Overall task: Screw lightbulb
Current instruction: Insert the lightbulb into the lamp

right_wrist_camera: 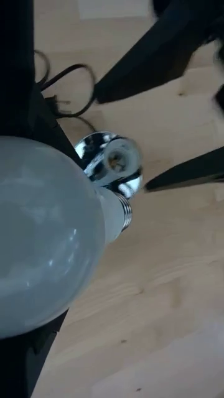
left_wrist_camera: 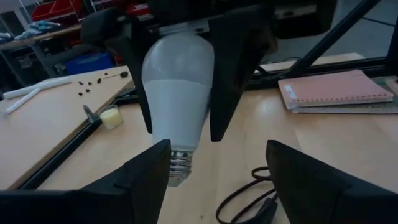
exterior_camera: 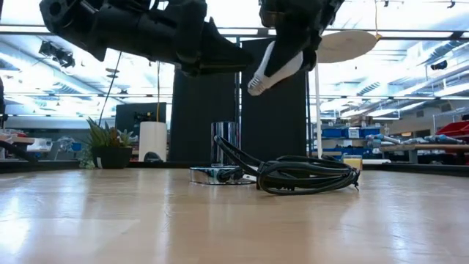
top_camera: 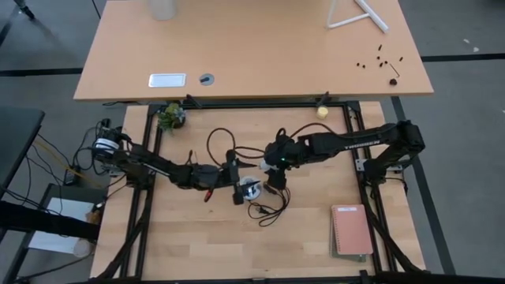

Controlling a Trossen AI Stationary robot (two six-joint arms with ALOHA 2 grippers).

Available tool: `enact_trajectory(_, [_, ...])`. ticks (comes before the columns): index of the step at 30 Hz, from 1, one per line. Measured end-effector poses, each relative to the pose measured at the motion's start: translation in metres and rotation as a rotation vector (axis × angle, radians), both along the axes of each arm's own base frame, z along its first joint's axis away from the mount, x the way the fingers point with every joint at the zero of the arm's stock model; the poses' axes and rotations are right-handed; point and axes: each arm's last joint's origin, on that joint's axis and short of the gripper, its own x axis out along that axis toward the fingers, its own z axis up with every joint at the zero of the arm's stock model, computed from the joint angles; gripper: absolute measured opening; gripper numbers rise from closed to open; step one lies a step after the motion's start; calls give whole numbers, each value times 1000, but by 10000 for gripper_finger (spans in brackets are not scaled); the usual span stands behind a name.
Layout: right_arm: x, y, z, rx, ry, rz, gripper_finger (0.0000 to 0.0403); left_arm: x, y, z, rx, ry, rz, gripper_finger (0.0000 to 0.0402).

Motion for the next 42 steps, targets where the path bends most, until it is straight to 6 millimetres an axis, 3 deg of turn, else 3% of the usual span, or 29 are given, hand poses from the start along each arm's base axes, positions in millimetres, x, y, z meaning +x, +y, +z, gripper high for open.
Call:
enact_trajectory(17, [7,5,6,85,-101,39,267,0,0,1,-26,-15,20,268])
enact_trajectory(24, [5,5,7,73,-67,50,268,-2,-2,2,-21,6,18,268])
enact_trajectory(32, [0,11,41,-87,-11,129,268,-24,-10,20,-81,92,37,268])
enact_trajectory(42, [-3,18,52,-112,16,252,268,-39,-17,-9,-236,346,74,268])
